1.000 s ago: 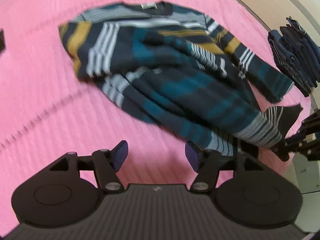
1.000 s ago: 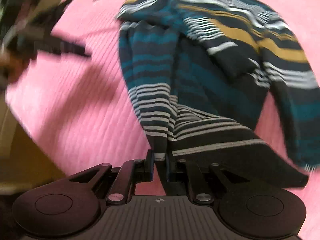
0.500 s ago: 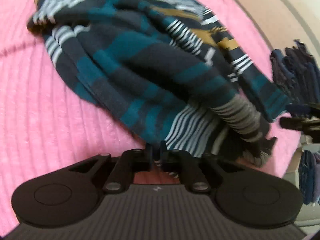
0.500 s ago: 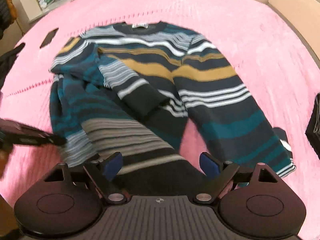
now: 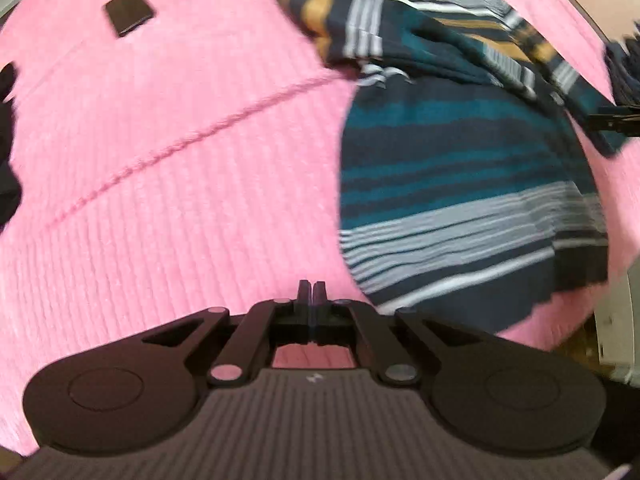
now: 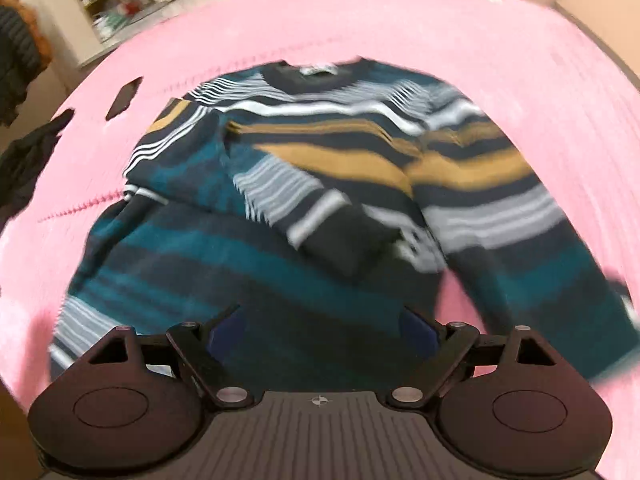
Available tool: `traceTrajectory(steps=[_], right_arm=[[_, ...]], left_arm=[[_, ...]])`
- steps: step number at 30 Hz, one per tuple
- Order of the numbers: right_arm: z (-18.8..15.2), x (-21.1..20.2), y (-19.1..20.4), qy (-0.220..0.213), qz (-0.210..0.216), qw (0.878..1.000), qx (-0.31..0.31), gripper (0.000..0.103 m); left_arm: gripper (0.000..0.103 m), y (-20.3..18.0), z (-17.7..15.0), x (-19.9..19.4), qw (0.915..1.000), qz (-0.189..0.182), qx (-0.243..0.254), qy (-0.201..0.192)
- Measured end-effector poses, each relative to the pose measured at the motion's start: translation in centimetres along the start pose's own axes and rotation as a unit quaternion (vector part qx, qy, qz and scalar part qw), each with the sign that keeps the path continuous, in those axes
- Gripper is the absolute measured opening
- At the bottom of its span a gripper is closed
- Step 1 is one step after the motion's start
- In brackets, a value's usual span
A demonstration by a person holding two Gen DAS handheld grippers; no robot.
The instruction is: Fold clothes
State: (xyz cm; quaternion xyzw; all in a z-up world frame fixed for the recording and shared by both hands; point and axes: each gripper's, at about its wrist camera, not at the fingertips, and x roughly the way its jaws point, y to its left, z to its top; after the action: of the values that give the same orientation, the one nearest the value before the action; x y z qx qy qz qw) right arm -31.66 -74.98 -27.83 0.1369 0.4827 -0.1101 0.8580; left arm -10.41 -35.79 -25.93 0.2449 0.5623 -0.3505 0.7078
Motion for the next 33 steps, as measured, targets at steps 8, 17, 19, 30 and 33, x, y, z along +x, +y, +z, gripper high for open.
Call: traceTrajectory(steps=[8, 17, 19, 30, 33], right_arm=[[4.6, 9.9, 2.8, 0.041, -0.016, 0.983, -0.179, 0.003], [12.9, 1.1, 17.5, -0.026, 0.141, 0.984, -0.110, 0.004], [15.1, 1.0, 24.1, -0.053, 0.197, 0.972, -0.118, 0.004], [19.8, 13.3, 56.3, -0.078, 0.295, 0.937, -0.170, 0.037], [17.6, 15.6, 57.6, -0.059, 0.295, 0.938, -0.174, 0.093]], left_arm=[[0.009, -2.2, -1.1, 1.3, 0.9991, -0.041, -0.012, -0.007], [0.018, 2.8, -5.2, -1.6, 0.9966, -0.038, -0.069, -0.021], [0.025, 4.8, -6.5, -3.1, 0.9944, -0.033, -0.095, -0.034], [0.027, 15.0, -17.1, -6.8, 0.9786, 0.030, -0.201, -0.030], [0.027, 15.8, -17.7, -6.5, 0.9772, 0.026, -0.208, -0.035]])
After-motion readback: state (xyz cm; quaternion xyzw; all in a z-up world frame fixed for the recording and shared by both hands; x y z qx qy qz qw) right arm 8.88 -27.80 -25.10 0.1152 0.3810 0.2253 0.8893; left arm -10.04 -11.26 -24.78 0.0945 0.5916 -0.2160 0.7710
